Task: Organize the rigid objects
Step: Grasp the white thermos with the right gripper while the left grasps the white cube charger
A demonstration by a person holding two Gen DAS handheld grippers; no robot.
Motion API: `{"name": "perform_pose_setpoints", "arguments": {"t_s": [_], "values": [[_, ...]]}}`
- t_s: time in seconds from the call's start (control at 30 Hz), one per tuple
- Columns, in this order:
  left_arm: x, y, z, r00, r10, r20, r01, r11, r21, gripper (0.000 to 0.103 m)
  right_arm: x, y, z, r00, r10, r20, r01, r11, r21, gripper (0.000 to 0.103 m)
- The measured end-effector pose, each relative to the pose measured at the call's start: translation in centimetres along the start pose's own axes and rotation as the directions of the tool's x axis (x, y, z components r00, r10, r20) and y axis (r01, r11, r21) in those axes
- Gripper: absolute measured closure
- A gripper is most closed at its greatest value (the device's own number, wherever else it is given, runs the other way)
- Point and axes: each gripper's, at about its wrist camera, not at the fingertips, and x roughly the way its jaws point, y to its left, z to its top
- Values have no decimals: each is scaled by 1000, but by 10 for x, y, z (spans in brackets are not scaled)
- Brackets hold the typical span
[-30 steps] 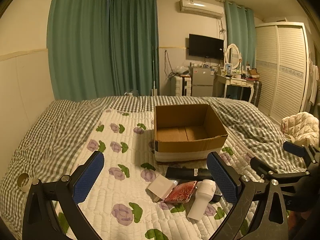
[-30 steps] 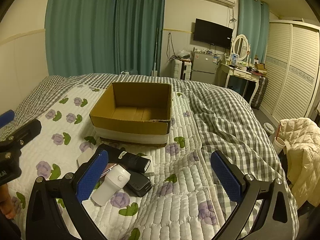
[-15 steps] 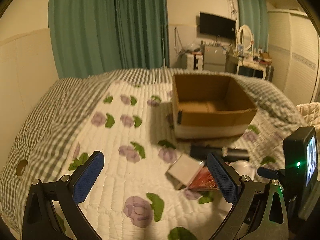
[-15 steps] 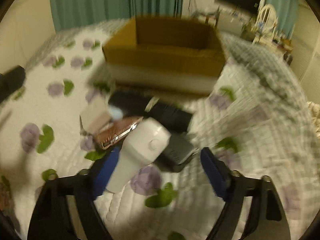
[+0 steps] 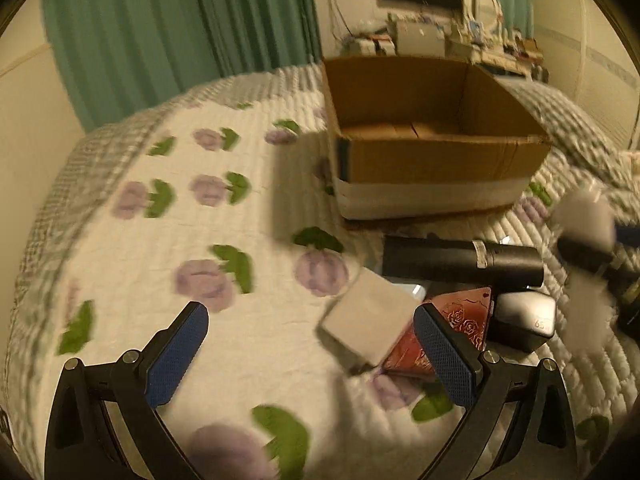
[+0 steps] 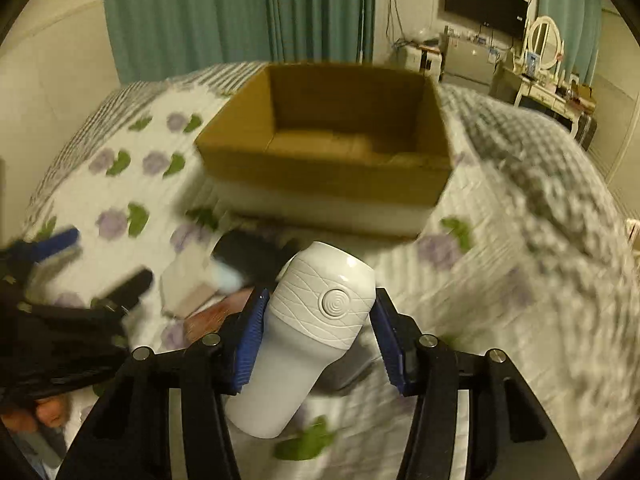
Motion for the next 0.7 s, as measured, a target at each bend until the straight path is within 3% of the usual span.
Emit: {"name": "perform_pose_setpoints", "arguments": {"t_s": [0.2,0.4,0.43,0.53,0.7], "values": [[36,-16,-3,993,-30,-115,33,999,28,0,10,-29,3,1000,9,-24,-8,999,51,51],[56,-21,2,992,-48,-116,55,997,51,2,21,-31,1,998,61,-30,-59,996,64,51],[57,-21,2,991,-66,-115,72,996,48,6,22,-30,1,998,59,-29,-57,996,61,51],[54,-21,1,977,-165,-131,170,985,24,35,22,-29,-1,998,58,-29,-57,997,57,51],[26,-31,-2,986,-137,-95,144,987,71,38,10,-27,-4,999,48,-1,-48,998,49,51]]}}
